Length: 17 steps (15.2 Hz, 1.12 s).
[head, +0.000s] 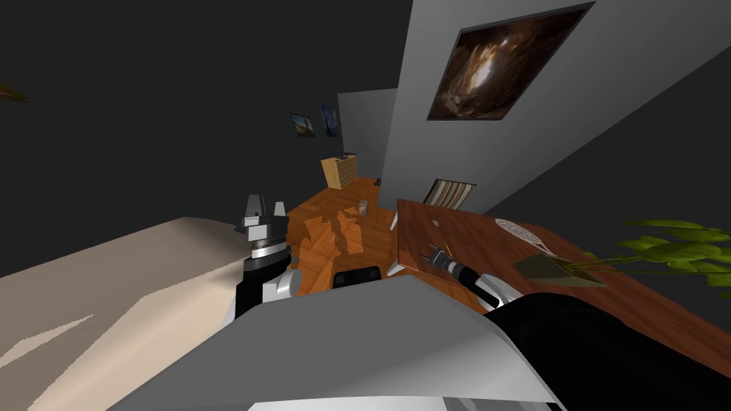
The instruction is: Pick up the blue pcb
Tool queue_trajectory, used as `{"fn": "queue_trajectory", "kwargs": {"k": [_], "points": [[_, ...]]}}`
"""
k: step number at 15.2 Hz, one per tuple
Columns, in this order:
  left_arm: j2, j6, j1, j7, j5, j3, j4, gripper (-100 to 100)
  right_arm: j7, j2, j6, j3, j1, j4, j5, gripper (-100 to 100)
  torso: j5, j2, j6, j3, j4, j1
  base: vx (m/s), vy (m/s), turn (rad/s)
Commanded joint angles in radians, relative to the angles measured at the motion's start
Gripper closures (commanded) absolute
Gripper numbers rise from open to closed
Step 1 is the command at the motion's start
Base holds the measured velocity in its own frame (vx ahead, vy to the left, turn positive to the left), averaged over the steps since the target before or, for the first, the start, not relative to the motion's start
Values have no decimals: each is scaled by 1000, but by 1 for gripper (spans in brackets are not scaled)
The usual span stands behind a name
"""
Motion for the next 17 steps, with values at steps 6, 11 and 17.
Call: {"fn": "queue_trajectory", "kwargs": {"k": [6, 11, 17], "points": [[0, 0, 0, 0, 0, 0, 0, 0, 127, -18, 12, 24, -19, 71, 63, -100, 0, 0, 0, 0, 0, 0, 42, -8, -9], [0, 0, 0, 0, 0, 0, 0, 0, 225, -25, 26, 57, -32, 132, 117, -100, 0, 0, 0, 0, 0, -2, 53, -26, -12], [0, 0, 0, 0, 0, 0, 0, 0, 306, 2, 44, 120, -32, 201, 169, -100, -1, 0, 0, 0, 0, -3, 54, -41, -8]]}}
